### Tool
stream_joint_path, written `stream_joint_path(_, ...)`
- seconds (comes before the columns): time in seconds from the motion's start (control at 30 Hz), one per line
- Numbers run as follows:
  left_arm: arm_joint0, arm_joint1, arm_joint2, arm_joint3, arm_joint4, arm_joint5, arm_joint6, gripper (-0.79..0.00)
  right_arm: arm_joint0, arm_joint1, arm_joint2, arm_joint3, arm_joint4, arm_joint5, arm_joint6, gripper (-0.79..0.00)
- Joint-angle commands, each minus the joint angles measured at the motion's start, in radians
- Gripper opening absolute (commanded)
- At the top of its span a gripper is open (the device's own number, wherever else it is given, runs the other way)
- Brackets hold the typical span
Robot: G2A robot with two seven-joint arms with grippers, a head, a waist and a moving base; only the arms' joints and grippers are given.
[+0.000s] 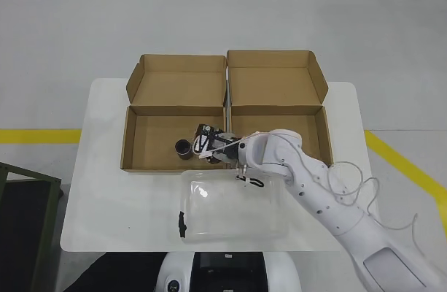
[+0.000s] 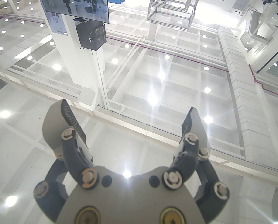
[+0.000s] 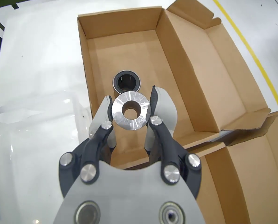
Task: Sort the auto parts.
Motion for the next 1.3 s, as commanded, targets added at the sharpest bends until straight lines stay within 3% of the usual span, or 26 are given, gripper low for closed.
stream_joint_path(0.0, 0.0, 0.0, 0.0, 0.0, 0.0, 0.0, 0.0, 0.0, 0.023, -0.009, -0.016, 0.031, 0.001, 0.01, 0.022, -0.785)
stream_joint_path(0.33, 0.0, 0.0, 0.0, 0.0, 0.0, 0.0, 0.0, 0.0, 0.087, -0.054, -0.084, 0.161, 0.009, 0.032, 0.048, -0.782)
stream_joint_path(0.4, 0.0, 0.0, 0.0, 0.0, 0.0, 0.0, 0.0, 0.0, 0.094, -0.06, -0.093, 0.182, 0.008, 0.035, 0.048, -0.717)
stream_joint_path(1.07, 0.0, 0.0, 0.0, 0.0, 0.0, 0.0, 0.0, 0.0, 0.143, -0.119, -0.142, 0.329, 0.011, 0.029, 0.053, -0.557)
stream_joint_path(1.17, 0.0, 0.0, 0.0, 0.0, 0.0, 0.0, 0.0, 0.0, 0.143, -0.123, -0.142, 0.336, 0.008, 0.028, 0.054, -0.422)
stream_joint_path(1.2, 0.0, 0.0, 0.0, 0.0, 0.0, 0.0, 0.0, 0.0, 0.143, -0.124, -0.141, 0.337, 0.007, 0.028, 0.055, -0.296)
stream_joint_path(1.23, 0.0, 0.0, 0.0, 0.0, 0.0, 0.0, 0.0, 0.0, 0.142, -0.125, -0.141, 0.338, 0.007, 0.027, 0.055, -0.108)
stream_joint_path(1.27, 0.0, 0.0, 0.0, 0.0, 0.0, 0.0, 0.0, 0.0, 0.142, -0.126, -0.14, 0.339, 0.005, 0.026, 0.055, 0.0)
